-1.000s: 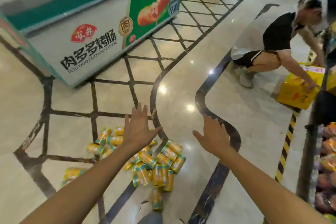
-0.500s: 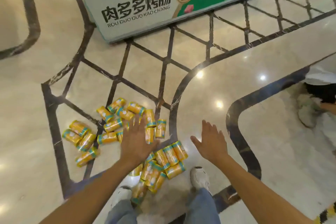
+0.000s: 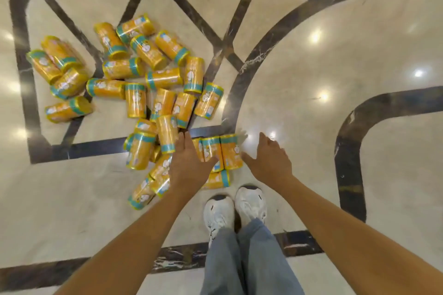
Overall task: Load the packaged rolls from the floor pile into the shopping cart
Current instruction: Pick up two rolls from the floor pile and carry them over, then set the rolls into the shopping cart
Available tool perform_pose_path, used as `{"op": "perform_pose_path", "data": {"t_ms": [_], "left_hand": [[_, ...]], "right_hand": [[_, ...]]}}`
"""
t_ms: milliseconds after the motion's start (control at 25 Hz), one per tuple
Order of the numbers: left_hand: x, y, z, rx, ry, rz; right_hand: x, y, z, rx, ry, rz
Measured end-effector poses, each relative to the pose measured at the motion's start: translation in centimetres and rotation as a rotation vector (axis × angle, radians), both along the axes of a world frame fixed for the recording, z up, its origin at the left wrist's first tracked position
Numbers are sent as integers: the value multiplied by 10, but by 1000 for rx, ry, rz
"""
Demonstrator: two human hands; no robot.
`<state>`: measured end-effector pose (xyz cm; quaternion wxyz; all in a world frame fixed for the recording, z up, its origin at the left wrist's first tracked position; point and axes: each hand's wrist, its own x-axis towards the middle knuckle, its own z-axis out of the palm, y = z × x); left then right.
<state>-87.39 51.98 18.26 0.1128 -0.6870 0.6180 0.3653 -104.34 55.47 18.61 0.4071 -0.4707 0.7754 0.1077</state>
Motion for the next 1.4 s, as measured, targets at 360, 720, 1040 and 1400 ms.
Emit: {"op": "perform_pose_path", "data": {"t_ms": [360,720,1040,1400], "left_hand": [[-4,62,-262,-47,-164,-32],[-29,87,-300,-245,-77,-36],[-27,61,-248,-75,23,46],[-9,-63,5,-231,358,320]], "right_hand": [[29,33,-259,-11,-137,-272],[27,45,-284,-160,-32,-402],[-24,42,-226,-179,52,-339],[-10,-58,23,-412,-15,-344]]}}
